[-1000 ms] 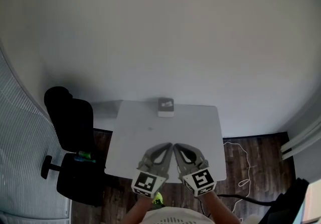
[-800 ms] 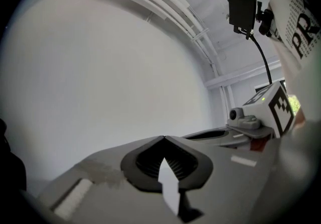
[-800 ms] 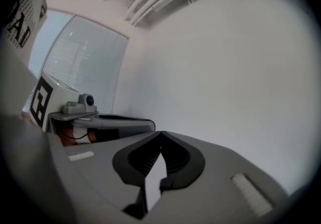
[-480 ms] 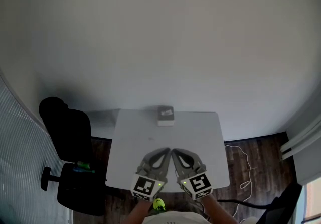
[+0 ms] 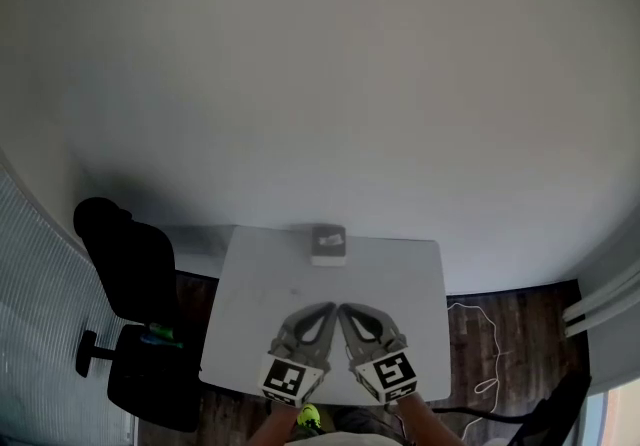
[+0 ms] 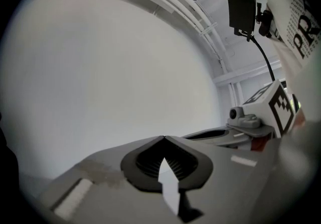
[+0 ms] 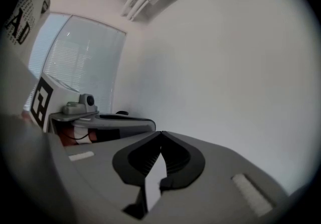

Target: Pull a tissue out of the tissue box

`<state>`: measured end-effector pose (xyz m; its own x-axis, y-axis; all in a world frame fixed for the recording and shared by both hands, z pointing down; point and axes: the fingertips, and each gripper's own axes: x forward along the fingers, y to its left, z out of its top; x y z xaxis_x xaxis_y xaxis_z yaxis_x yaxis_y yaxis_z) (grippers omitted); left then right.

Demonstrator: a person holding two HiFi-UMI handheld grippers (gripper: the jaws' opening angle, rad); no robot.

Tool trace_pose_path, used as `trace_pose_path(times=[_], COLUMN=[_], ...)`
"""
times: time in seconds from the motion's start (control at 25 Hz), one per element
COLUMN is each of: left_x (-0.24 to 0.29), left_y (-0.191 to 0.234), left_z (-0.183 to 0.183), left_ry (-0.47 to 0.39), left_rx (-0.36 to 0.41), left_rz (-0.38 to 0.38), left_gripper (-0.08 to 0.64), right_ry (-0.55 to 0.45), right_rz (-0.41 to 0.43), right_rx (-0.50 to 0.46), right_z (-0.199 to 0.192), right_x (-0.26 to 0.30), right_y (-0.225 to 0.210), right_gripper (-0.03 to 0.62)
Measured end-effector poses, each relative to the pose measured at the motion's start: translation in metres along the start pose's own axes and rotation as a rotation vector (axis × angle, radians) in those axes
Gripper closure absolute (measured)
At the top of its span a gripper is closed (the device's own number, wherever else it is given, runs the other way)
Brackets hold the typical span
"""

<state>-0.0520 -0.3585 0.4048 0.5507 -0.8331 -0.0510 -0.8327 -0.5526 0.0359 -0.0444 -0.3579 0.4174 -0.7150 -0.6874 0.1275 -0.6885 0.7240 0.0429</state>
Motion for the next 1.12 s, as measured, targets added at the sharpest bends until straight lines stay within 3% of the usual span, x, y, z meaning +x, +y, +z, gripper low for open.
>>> trace_pose_path(times=[0.16, 0.64, 1.12], left_x=[0.026, 0.093, 0.121], left_y=[0.007, 0.04, 0.062], left_z=[-0.012, -0.01, -0.015], left_ry=[0.054, 0.009, -0.006], left_rx=[0.042, 0.032, 0.007], left_rz=[0.004, 0.056, 0.13], left_gripper=[0.568, 0.568, 0.568], right_ry=[-0.007, -0.026, -0.007], right_rz=[0.018, 0.042, 0.093], right_rx=[0.007, 0.016, 0.016], right_z=[-0.001, -0.003, -0.012], right_x=[0.013, 0.058, 0.085], right_y=[-0.027, -0.087, -0.109], right_gripper=[0.583, 0.583, 0.584])
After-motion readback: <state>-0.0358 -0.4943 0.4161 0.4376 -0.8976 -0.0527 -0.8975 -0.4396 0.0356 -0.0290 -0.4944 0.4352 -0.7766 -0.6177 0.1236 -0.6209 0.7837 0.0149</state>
